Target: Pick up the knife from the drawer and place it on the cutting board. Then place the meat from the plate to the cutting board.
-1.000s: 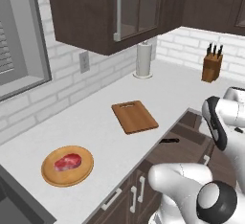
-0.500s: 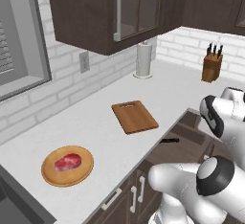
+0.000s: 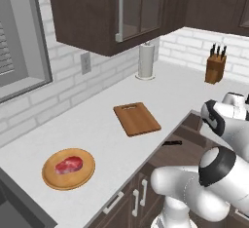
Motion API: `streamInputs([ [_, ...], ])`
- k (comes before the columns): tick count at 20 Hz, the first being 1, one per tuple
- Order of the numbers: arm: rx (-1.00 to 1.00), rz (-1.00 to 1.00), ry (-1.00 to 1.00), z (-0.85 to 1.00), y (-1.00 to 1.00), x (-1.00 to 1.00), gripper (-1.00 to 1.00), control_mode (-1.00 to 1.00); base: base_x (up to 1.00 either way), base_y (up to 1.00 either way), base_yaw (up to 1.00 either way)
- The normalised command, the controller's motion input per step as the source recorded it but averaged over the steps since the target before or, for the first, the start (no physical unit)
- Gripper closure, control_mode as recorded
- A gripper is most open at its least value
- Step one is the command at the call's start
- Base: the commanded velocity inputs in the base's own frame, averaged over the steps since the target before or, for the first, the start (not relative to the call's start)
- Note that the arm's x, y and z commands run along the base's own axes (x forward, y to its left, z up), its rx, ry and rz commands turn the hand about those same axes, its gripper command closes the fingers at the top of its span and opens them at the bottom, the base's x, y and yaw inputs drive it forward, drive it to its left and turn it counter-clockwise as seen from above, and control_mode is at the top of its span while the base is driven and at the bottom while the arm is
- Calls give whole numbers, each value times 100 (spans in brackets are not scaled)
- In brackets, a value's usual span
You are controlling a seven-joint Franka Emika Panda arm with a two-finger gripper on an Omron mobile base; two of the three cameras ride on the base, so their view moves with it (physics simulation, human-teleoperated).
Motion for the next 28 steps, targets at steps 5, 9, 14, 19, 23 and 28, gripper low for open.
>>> streamInputs([
  [5,0,0,0,-14,-11,20,-100,-100,0,0,0],
  [9,0,0,0,-17,-1,32,-100,-100,0,0,0],
  [14,0,0,1,-15,-2,37,-100,-100,0,0,0],
  [19,0,0,7,-19,-14,24,-100,-100,0,0,0],
  [23,0,0,6,-21,-15,24,-100,-100,0,0,0],
  [28,0,0,1,-21,-16,33,-100,-100,0,0,0],
])
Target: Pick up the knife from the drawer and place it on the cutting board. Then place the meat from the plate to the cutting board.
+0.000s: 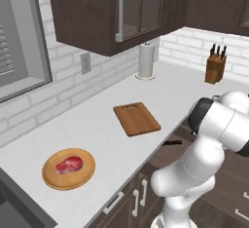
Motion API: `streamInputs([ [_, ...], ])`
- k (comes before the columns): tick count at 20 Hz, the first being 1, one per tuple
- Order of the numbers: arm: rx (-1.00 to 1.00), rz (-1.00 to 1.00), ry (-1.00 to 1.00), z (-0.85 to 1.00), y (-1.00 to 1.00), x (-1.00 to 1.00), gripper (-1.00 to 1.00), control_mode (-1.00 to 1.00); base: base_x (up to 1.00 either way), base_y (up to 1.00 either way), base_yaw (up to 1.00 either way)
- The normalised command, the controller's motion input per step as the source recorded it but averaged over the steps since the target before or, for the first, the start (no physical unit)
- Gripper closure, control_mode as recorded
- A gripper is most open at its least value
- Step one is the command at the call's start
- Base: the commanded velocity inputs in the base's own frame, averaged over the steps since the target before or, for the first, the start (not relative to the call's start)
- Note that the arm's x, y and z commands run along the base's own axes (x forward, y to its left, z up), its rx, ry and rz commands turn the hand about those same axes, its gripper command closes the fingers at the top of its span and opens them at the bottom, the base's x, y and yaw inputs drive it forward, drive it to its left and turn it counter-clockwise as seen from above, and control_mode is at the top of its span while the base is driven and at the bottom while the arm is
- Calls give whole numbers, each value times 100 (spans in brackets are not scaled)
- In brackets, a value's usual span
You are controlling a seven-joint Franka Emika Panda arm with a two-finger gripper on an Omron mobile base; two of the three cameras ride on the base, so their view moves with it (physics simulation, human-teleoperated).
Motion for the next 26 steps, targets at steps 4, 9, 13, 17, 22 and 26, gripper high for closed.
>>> streamInputs([
  [4,0,0,1,-16,-28,22,-100,-100,0,0,0],
  [9,0,0,0,-18,-14,10,-100,-100,0,0,0],
  [13,0,0,0,-23,-1,3,-100,-100,0,0,0],
  [17,0,0,0,-22,0,6,-100,-100,0,0,0],
  [22,0,0,4,-17,0,12,-100,-100,0,0,0],
  [26,0,0,6,-24,0,8,-100,-100,0,0,0],
])
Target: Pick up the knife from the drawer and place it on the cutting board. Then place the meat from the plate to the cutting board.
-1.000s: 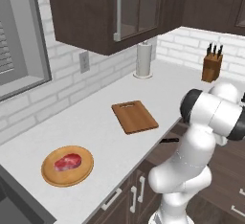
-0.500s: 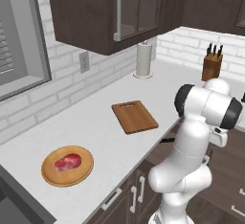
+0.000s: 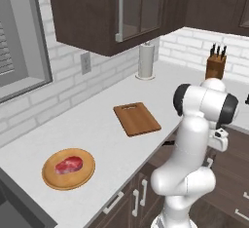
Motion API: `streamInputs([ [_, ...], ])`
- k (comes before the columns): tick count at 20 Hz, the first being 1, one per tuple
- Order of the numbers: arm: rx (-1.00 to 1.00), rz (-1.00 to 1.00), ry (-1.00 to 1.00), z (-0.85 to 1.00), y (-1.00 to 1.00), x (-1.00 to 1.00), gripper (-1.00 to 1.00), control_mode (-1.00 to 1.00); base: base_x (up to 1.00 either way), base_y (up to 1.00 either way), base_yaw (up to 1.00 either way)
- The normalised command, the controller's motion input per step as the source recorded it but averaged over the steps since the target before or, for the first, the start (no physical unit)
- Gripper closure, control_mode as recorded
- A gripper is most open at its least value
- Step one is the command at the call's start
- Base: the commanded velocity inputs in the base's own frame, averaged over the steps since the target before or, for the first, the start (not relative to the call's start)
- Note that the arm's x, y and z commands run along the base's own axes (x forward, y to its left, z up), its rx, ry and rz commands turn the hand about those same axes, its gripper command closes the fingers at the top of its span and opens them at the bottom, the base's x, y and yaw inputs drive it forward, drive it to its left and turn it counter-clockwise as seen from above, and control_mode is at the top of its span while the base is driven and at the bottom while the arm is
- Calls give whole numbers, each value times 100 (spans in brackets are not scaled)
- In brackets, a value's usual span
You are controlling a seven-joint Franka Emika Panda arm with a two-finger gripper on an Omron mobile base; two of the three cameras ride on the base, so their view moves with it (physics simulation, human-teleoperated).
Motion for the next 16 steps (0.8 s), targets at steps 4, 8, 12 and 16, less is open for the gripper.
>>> streamInputs([
  [4,0,0,8,-24,-8,0,-100,-100,0,0,0],
  [8,0,0,16,-21,-49,-33,-100,-100,0,0,0],
  [12,7,0,1,-7,-96,-97,-100,-100,0,0,0],
  [16,9,0,0,-7,-100,-100,-100,-100,0,0,0],
])
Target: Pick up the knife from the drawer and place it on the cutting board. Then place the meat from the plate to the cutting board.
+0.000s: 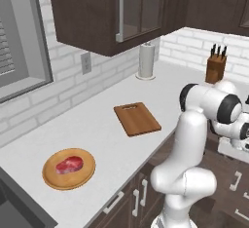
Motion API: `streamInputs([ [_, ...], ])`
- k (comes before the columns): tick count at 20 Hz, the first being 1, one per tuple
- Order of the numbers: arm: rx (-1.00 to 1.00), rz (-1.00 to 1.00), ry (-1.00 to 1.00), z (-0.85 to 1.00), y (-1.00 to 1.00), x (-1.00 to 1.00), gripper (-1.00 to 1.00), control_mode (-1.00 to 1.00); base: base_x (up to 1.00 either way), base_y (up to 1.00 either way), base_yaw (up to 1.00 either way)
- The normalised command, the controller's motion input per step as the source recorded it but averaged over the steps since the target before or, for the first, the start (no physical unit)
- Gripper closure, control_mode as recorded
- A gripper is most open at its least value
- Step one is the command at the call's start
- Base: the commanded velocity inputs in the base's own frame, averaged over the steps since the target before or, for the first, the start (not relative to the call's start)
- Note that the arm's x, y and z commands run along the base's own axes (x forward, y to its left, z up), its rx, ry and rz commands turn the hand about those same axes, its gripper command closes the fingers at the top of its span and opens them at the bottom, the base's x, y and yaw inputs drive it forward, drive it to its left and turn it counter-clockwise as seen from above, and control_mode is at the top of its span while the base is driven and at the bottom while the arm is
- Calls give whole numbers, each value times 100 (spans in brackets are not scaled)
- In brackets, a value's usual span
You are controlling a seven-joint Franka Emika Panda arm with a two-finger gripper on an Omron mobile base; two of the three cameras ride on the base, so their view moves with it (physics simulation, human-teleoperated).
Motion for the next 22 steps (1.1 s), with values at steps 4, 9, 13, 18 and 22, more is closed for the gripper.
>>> streamInputs([
  [4,13,1,0,0,-94,-97,-100,-100,0,0,0],
  [9,14,0,-4,67,-27,-65,-100,-100,0,0,0],
  [13,9,0,-20,100,11,-31,-100,-100,0,0,0],
  [18,0,0,-18,67,50,-4,-100,-100,0,0,0],
  [22,-5,-3,7,7,75,49,-100,-100,0,0,0],
])
